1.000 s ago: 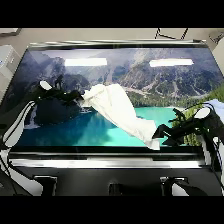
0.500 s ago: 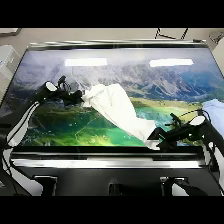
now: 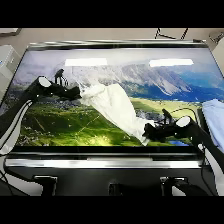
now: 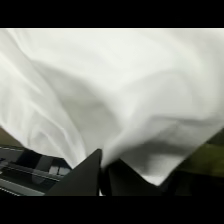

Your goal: Fold the clothes and pants, and hang the long-sleeved shirts on hangers.

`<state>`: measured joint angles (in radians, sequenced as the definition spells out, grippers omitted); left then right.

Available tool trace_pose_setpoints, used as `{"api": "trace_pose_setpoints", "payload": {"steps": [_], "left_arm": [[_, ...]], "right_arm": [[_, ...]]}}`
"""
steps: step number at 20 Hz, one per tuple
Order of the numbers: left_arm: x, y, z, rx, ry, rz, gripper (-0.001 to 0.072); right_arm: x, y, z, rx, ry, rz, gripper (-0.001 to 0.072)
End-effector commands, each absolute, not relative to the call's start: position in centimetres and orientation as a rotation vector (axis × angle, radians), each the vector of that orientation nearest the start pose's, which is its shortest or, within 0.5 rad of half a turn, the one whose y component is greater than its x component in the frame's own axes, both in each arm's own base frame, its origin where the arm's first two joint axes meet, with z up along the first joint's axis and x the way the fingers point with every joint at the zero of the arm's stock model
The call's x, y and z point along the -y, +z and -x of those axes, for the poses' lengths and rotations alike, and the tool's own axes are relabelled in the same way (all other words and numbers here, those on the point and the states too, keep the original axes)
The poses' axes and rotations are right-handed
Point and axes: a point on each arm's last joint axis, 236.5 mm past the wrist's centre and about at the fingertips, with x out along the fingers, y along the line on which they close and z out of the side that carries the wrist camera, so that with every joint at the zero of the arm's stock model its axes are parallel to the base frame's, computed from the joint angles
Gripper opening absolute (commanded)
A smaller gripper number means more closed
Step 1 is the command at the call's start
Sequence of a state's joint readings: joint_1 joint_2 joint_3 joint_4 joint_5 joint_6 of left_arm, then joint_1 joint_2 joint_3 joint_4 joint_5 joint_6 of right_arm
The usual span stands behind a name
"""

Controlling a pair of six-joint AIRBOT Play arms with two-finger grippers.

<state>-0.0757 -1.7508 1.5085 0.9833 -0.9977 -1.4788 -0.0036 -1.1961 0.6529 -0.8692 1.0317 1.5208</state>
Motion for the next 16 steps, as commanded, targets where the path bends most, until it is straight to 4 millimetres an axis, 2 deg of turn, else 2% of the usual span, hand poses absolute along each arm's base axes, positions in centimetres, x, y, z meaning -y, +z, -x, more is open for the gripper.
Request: {"api": "trace_pose_setpoints", "payload": {"steps": [1,2,3,4,5,6,7,8,9,10,11,12,14,16], "left_arm": [[13.6,5.5,-50.8,-1.015,-0.424,0.32,0.0018],[12.6,10.5,-51.3,-0.902,-0.419,0.308,0.0018],[11.6,15.9,-51.4,-0.787,-0.413,0.294,0.0018],[10.5,22.3,-50.8,-0.647,-0.406,0.278,0.0018],[9.4,28.4,-49.5,-0.513,-0.398,0.256,0.0018],[8.4,34.9,-47.4,-0.365,-0.386,0.232,0.0018],[7.6,40.3,-44.9,-0.232,-0.371,0.213,0.0019],[6.9,45.1,-41.9,-0.107,-0.354,0.199,0.0018],[6.4,48.4,-39.1,-0.014,-0.339,0.198,0.0018],[6.1,50.9,-36.3,0.056,-0.326,0.19,0.0018],[5.7,52.3,-34.2,0.098,-0.308,0.166,0.0018],[5.1,53.3,-32.3,0.129,-0.276,0.149,0.0018],[3.1,54.4,-30.3,0.164,-0.182,0.124,0.0019],[1.0,53.9,-29.8,0.148,-0.088,0.076,0.0019]], "right_arm": [[-11.3,-1.2,-32.7,-1.29,0.278,-0.493,0.0031],[-9.5,2.8,-35.3,-1.166,0.253,-0.388,0.0031],[-7.0,8.4,-38.0,-1.007,0.188,-0.282,0.0031],[-4.7,14.6,-40.0,-0.845,0.118,-0.202,0.0032],[-2.3,21.9,-40.9,-0.668,0.045,-0.135,0.0032],[-0.5,28.5,-40.5,-0.518,-0.013,-0.091,0.0032],[0.8,34.2,-39.3,-0.39,-0.059,-0.066,0.0032],[1.7,39.4,-37.3,-0.273,-0.089,-0.056,0.0032],[1.9,42.6,-35.4,-0.2,-0.095,-0.055,0.0032],[2.0,44.8,-33.7,-0.15,-0.094,-0.058,0.0032],[2.1,46.1,-32.3,-0.118,-0.097,-0.06,0.0033],[2.2,46.5,-31.2,-0.106,-0.1,-0.059,0.0033],[2.7,45.4,-30.1,-0.16,-0.123,-0.054,0.0033],[3.0,42.1,-29.7,-0.302,-0.142,-0.053,0.0033]]}}
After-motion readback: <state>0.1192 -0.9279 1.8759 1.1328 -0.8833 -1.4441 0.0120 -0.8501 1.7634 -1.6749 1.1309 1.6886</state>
